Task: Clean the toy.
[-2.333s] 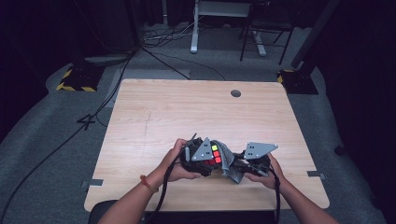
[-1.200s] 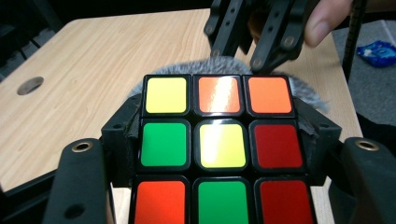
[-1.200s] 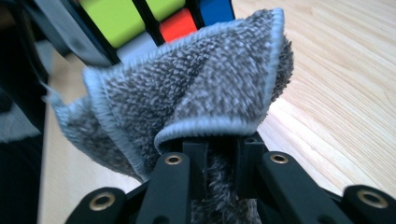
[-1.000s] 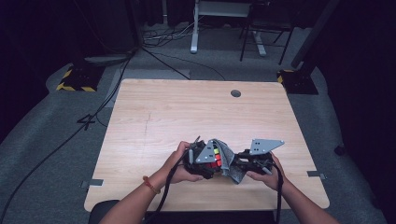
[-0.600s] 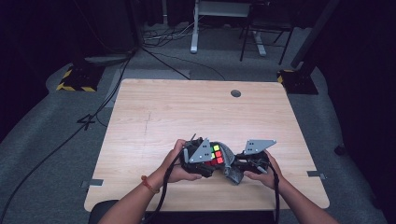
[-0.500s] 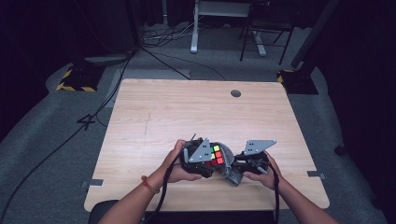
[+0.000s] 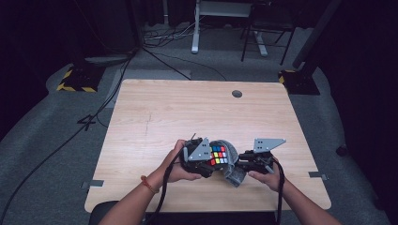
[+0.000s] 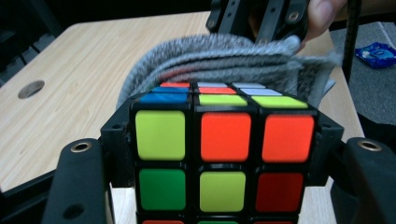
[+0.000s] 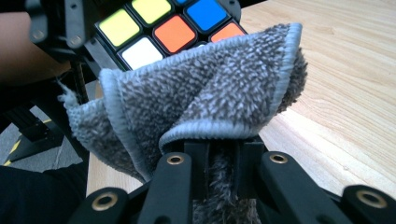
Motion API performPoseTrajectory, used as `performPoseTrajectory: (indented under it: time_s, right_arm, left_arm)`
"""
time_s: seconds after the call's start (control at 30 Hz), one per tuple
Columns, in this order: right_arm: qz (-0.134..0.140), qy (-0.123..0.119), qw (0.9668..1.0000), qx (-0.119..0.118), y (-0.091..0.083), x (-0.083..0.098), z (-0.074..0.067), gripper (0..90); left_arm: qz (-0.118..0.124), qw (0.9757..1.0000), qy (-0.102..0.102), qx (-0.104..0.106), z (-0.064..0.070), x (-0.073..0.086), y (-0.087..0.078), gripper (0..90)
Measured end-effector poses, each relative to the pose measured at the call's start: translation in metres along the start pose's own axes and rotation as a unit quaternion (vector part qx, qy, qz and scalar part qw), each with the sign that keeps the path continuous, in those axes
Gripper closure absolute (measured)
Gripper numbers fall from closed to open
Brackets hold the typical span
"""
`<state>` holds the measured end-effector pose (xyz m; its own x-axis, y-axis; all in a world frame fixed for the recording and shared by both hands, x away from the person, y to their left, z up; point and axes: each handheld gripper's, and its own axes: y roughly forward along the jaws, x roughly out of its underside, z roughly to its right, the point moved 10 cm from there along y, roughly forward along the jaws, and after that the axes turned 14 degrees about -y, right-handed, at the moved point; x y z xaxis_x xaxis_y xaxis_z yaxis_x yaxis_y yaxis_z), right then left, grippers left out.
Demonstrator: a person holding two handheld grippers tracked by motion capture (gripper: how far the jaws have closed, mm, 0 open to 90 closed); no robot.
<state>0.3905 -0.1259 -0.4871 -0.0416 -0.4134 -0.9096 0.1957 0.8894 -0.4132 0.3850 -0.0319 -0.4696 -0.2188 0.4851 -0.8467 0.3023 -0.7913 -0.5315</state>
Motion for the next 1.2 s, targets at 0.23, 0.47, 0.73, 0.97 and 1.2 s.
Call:
performPoseTrajectory:
  time_s: [0.23,0.47,0.73,0.97,1.2]
  right_arm:
    - [-0.001,-0.018,0.9997,0.014,-0.005,-0.005,0.0,80.0]
    - [0.0,-0.038,0.999,0.025,-0.005,-0.009,-0.002,79.9]
    - [-0.008,-0.051,0.9973,0.052,-0.007,-0.011,0.003,79.7]
    - [-0.069,-0.05,0.9951,0.05,0.005,0.01,0.007,79.6]
    - [-0.077,-0.053,0.9954,0.021,0.005,0.012,-0.002,79.7]
  left_arm:
    - [-0.02,0.9997,0.006,-0.009,-0.001,0.005,0.004,32.8]
    - [-0.048,0.9984,0.019,-0.02,-0.001,0.015,0.009,33.1]
    - [-0.039,0.9987,0.028,-0.014,0.006,0.011,0.01,33.5]
    - [-0.009,0.9994,0.033,0.004,0.014,-0.001,0.004,33.5]
    - [-0.006,0.9999,0.013,-0.007,0.0,0.001,0.002,33.3]
